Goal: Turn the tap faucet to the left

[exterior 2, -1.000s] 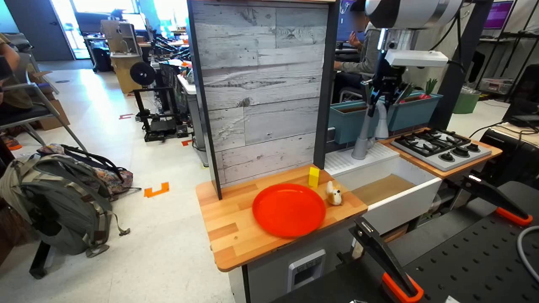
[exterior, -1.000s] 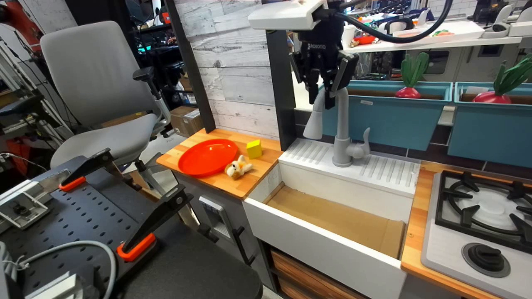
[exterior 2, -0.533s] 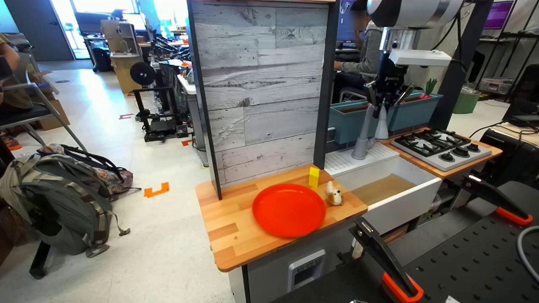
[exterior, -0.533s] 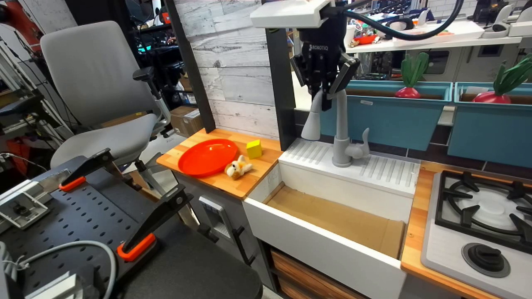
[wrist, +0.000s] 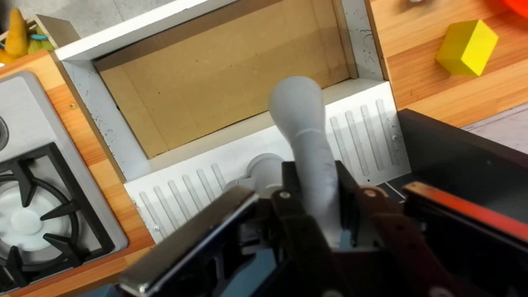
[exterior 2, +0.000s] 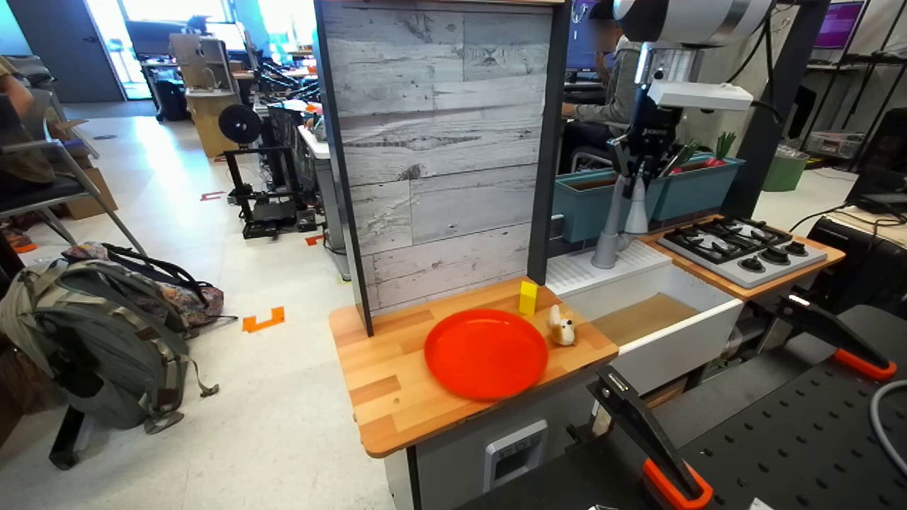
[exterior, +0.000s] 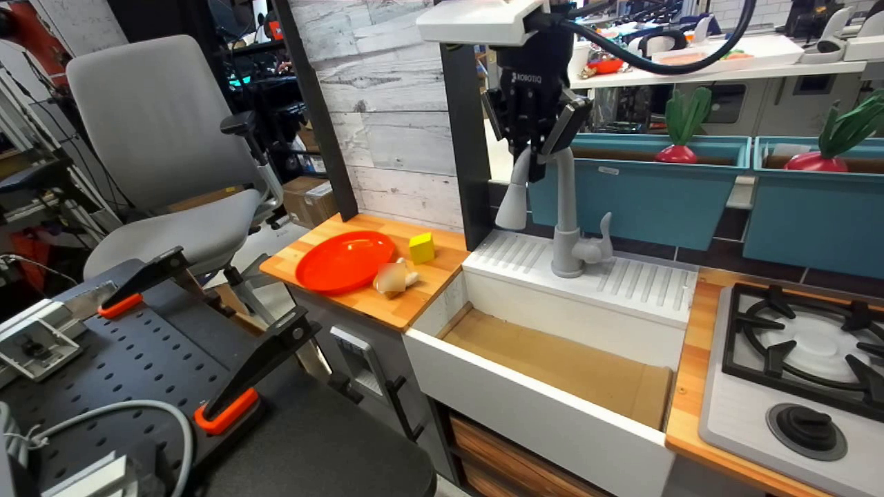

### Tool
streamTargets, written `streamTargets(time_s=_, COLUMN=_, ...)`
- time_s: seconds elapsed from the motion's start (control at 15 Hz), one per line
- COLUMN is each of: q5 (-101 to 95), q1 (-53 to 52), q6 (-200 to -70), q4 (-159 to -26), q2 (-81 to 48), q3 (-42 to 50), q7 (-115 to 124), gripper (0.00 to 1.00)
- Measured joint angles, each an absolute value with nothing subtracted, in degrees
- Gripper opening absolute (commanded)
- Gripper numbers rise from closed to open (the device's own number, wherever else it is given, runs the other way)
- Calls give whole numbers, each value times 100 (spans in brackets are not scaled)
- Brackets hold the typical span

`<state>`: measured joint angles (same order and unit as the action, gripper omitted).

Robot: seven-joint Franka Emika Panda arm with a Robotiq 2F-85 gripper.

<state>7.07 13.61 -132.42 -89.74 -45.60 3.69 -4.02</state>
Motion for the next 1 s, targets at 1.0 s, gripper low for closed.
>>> streamTargets(time_s=1.0, q5=1873, q1=1572, q6=-12736, q4=-8299, q2=-4945, q3=186, q7=606, gripper=6)
